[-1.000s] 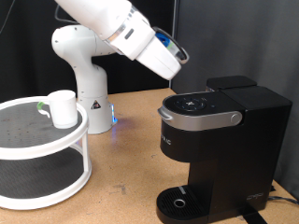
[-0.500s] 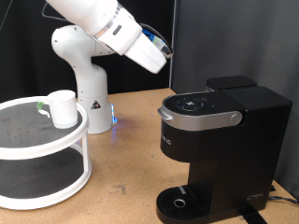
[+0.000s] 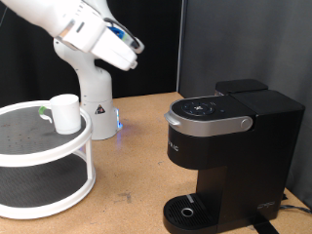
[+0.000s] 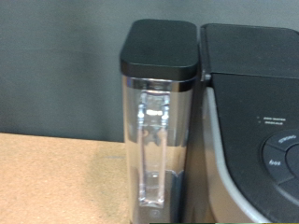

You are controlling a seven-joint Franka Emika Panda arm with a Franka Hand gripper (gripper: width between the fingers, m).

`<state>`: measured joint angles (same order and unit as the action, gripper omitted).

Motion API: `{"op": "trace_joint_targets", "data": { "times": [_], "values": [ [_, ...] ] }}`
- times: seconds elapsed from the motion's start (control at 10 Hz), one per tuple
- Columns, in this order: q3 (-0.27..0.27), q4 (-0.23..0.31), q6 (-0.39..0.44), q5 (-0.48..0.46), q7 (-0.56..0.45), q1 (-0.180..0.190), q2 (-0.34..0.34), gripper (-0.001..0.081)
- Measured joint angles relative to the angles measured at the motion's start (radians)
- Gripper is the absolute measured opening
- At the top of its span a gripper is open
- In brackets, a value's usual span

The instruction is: Make a cup of coffee with the keurig machine

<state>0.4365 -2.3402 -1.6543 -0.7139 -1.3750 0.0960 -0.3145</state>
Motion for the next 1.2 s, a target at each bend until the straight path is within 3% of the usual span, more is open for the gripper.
{"op": "trace_joint_targets", "data": {
  "times": [0.4, 0.6, 1.2],
  "values": [
    [0.076, 0.047, 0.163, 0.091, -0.043, -0.036, -0.003, 0.0],
    [0.081, 0.041, 0.166, 0.092, -0.064, -0.036, -0.004, 0.0],
    [0.215, 0.071, 0.378, 0.252, -0.269, -0.094, -0.029, 0.0]
  ]
}}
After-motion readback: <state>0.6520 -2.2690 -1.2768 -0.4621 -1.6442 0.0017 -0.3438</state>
